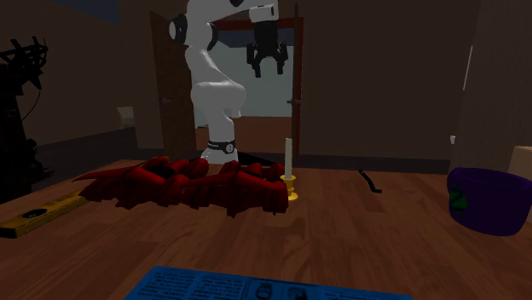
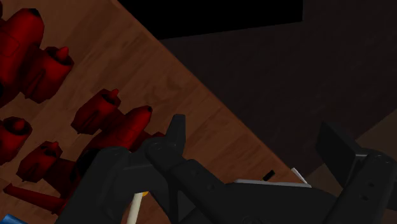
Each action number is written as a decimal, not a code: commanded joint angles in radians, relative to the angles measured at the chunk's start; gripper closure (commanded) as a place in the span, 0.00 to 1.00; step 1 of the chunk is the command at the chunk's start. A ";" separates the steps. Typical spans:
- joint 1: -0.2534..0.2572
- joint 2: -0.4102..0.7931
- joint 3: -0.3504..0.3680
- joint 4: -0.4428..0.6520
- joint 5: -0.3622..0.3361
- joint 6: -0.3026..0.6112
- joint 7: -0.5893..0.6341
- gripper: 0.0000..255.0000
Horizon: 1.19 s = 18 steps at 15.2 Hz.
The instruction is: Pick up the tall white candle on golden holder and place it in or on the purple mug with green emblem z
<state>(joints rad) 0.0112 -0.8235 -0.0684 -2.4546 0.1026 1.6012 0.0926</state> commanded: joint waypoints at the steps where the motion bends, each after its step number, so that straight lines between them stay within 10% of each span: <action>1: 0.000 0.000 0.000 0.000 0.000 0.000 0.000 0.00; 18: -0.020 0.319 -0.208 -0.224 -0.117 0.838 -0.345 0.00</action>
<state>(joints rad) -0.0137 -0.5492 -0.2549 -2.6813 -0.0171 2.3750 -0.2220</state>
